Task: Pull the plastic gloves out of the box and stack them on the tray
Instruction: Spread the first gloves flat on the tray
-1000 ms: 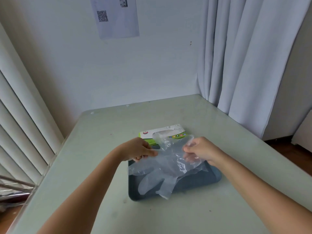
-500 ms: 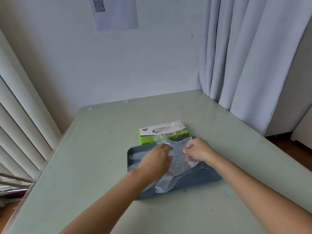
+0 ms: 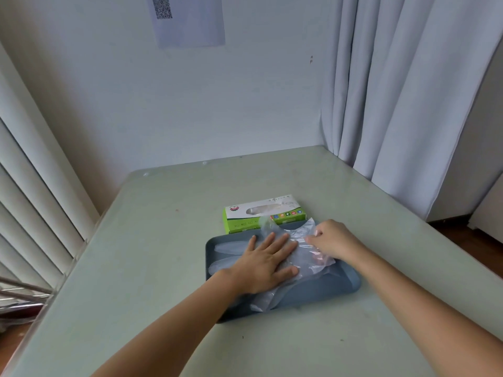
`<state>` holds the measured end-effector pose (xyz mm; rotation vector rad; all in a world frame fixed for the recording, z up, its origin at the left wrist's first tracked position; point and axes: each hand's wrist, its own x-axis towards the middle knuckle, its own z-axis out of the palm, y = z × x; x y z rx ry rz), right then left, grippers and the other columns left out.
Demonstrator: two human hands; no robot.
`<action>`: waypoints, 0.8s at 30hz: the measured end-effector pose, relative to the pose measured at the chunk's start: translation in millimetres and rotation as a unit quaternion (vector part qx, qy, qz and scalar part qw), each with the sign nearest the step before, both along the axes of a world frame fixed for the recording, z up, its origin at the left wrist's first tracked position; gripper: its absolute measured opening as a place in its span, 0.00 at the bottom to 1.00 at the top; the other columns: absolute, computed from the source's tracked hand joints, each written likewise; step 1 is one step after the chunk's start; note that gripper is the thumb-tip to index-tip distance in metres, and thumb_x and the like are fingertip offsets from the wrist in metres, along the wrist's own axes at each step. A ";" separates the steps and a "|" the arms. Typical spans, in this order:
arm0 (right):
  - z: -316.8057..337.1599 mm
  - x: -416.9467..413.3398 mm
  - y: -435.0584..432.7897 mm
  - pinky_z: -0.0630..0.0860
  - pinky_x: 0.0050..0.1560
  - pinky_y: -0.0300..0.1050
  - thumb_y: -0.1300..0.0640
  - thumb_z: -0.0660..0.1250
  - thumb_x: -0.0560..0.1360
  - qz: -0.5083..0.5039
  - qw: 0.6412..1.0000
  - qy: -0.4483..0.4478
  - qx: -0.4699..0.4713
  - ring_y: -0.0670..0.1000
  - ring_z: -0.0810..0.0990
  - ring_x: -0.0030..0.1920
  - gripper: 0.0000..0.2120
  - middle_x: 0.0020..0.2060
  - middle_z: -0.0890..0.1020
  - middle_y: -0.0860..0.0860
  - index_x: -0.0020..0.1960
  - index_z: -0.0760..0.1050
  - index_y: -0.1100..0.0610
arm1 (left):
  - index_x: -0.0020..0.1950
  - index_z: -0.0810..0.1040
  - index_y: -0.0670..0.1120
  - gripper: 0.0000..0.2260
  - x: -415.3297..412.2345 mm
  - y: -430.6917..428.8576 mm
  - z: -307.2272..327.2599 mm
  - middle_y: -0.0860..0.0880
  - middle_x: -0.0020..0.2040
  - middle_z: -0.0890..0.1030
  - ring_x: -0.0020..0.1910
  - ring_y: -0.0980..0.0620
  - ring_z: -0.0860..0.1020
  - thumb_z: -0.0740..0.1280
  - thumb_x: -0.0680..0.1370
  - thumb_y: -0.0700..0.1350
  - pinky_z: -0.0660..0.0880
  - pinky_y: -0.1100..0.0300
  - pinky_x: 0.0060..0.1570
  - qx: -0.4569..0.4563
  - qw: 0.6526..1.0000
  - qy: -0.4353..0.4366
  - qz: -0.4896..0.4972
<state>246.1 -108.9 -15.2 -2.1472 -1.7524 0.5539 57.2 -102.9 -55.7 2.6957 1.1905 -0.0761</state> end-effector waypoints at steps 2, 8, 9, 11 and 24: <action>4.5 2.1 -6.2 0.66 0.33 0.44 0.57 0.65 0.76 -0.005 0.995 -0.084 0.049 0.58 0.74 0.40 0.11 0.33 0.73 0.53 0.35 0.69 0.56 | 0.78 0.42 0.57 0.30 0.1 -0.3 -0.3 0.55 0.79 0.41 0.77 0.51 0.38 0.48 0.80 0.65 0.36 0.42 0.73 -0.001 1.000 0.004 0.003; -3.9 -9.1 -16.6 0.67 0.63 0.44 0.66 0.61 0.77 0.225 0.950 -0.053 0.209 0.56 0.73 0.64 0.17 0.64 0.74 0.55 0.65 0.71 0.60 | 0.79 0.40 0.52 0.41 1.0 0.3 -4.0 0.53 0.79 0.41 0.77 0.51 0.38 0.49 0.73 0.73 0.38 0.42 0.74 0.011 1.000 0.019 0.008; -9.8 -12.5 -18.1 0.61 0.68 0.38 0.65 0.59 0.79 0.272 0.949 -0.038 0.157 0.53 0.68 0.70 0.20 0.70 0.69 0.54 0.71 0.67 0.60 | 0.79 0.40 0.50 0.44 1.3 0.0 -4.3 0.52 0.79 0.42 0.77 0.52 0.38 0.47 0.71 0.75 0.38 0.43 0.74 0.013 1.000 0.017 0.009; -23.1 -14.0 -19.3 0.46 0.71 0.32 0.57 0.55 0.82 0.319 0.946 -0.045 0.046 0.45 0.52 0.77 0.26 0.77 0.53 0.49 0.78 0.52 0.57 | 0.79 0.39 0.47 0.47 1.2 0.0 -4.2 0.50 0.79 0.42 0.77 0.53 0.38 0.47 0.70 0.74 0.38 0.44 0.75 0.016 1.000 0.009 0.011; -8.9 -3.2 -18.1 0.40 0.76 0.51 0.29 0.58 0.72 0.262 0.934 -0.187 -0.155 0.55 0.34 0.76 0.46 0.76 0.34 0.54 0.77 0.35 0.45 | 0.78 0.36 0.52 0.45 -31.7 -15.6 8.0 0.51 0.78 0.36 0.76 0.51 0.35 0.56 0.72 0.71 0.37 0.45 0.74 -0.038 0.997 0.046 0.053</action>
